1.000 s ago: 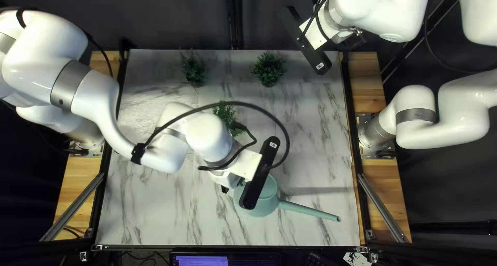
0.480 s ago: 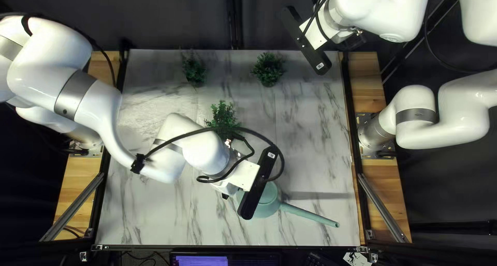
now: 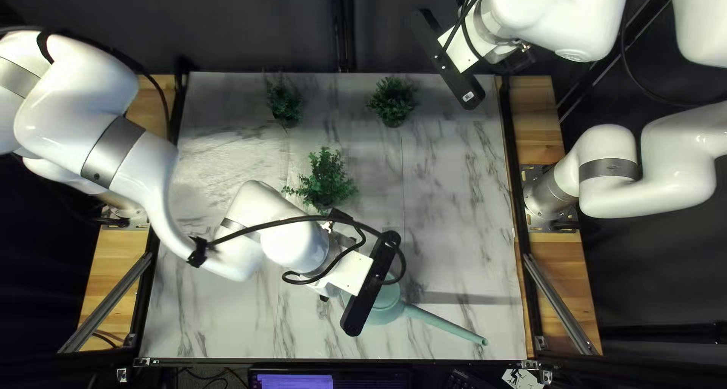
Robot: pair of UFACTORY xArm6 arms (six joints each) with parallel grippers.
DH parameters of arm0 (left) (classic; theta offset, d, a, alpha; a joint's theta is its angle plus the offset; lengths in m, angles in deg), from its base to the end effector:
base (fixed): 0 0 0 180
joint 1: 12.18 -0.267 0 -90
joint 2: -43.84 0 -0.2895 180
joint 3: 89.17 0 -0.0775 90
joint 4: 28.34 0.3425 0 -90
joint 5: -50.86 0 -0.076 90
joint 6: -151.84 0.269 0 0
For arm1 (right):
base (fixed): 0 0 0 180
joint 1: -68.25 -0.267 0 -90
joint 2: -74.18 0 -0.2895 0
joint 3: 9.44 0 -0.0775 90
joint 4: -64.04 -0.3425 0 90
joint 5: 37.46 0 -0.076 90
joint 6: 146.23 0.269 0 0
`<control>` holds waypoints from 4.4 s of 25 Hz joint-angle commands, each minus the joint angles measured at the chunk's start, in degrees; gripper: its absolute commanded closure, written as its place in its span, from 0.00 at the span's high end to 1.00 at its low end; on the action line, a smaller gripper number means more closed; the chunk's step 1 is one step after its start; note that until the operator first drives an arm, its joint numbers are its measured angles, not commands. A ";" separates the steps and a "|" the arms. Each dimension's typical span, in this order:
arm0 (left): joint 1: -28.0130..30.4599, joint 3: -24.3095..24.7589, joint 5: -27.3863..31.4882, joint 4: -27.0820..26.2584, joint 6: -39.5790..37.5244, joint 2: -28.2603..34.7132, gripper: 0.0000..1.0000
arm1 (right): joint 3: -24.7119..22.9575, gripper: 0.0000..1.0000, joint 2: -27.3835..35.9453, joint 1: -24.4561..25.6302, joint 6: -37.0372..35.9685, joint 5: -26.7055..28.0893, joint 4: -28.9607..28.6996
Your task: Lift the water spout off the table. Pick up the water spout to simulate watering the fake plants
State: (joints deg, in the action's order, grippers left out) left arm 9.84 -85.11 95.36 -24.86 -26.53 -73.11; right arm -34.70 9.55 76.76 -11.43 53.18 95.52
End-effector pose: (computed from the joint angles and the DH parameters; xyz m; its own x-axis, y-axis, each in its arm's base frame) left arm 0.5646 -0.2195 0.1738 0.8689 -0.4287 0.2475 -0.4281 -0.9018 -0.0591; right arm 0.2677 -0.1825 0.3768 0.7865 0.4900 -0.3759 0.6115 -0.7033 0.3626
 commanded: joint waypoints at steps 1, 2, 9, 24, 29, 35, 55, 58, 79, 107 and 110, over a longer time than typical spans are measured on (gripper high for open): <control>0.20 -0.26 0.73 0.43 -0.50 -0.04 0.00 | 0.00 1.00 0.00 0.00 0.00 0.00 0.00; 0.21 -0.33 0.91 0.44 -0.51 -0.05 0.00 | 0.00 1.00 0.00 0.00 0.00 0.00 0.00; 0.66 -1.23 1.11 0.85 -1.49 -1.41 0.00 | 0.00 1.00 0.00 0.00 0.00 0.00 0.00; 0.37 -1.00 1.12 0.14 -1.47 -1.45 0.00 | 0.00 1.00 0.00 0.00 0.00 0.00 0.00; 0.13 -0.28 0.14 -0.89 -1.14 -1.55 0.00 | 0.00 1.00 0.00 0.00 0.00 0.00 0.00; 0.00 -0.08 0.11 -1.51 -0.83 -1.44 0.00 | 0.00 1.00 0.00 0.00 0.00 0.00 0.00; -4.08 -9.38 45.64 4.46 -6.04 20.98 1.00 | 0.00 1.00 0.00 0.00 0.00 0.00 0.00; -5.08 -13.21 52.99 7.37 -6.86 21.62 1.00 | 0.00 1.00 0.00 0.00 0.00 0.00 0.00; -22.36 -11.15 68.65 15.21 -10.23 33.24 1.00 | 0.00 1.00 0.00 0.00 0.00 0.00 0.00; -24.85 -16.49 71.74 5.85 -4.66 30.04 1.00 | 0.00 1.00 0.00 0.00 0.00 0.00 0.00; -24.85 -16.49 71.74 5.85 -4.66 30.04 1.00 | 0.00 1.00 0.00 0.00 0.00 0.00 0.00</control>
State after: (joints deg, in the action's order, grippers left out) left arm -15.01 -101.60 167.10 -19.01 -31.19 -43.07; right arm -34.70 9.55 76.76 -11.43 53.18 95.52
